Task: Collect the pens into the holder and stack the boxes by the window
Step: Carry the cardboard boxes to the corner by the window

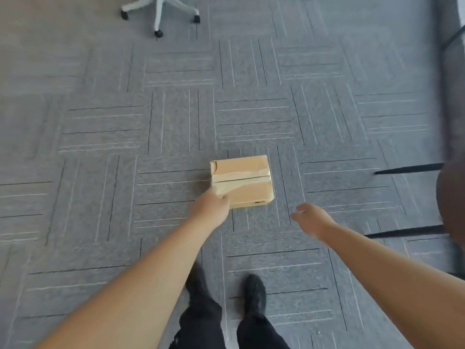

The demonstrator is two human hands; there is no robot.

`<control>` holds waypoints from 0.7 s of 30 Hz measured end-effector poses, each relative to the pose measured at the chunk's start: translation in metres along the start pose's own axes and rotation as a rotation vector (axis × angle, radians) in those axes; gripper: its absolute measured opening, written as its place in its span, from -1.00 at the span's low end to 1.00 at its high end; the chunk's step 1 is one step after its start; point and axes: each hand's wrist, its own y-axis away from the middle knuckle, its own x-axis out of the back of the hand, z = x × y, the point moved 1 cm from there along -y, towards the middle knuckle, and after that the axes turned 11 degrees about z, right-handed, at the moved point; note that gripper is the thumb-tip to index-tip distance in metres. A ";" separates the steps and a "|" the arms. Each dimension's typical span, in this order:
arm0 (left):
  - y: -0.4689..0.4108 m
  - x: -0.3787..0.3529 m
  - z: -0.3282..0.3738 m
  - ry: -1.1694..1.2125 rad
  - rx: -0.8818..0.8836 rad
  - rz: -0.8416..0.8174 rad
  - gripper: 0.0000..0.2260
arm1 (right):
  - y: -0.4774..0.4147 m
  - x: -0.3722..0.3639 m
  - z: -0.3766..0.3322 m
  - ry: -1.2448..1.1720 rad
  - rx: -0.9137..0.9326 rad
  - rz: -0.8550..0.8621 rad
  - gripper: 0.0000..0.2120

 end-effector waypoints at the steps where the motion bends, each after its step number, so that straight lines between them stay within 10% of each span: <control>1: -0.026 -0.005 0.005 -0.017 -0.019 -0.015 -0.54 | -0.018 -0.008 -0.006 0.004 -0.016 0.006 -0.53; 11: -0.232 -0.077 -0.014 -0.138 0.085 -0.009 -0.09 | -0.221 -0.092 -0.043 -0.016 -0.153 0.085 -0.10; 21: -0.389 -0.238 -0.093 -0.042 0.375 0.063 -0.01 | -0.420 -0.216 -0.016 -0.043 -0.148 0.155 -0.08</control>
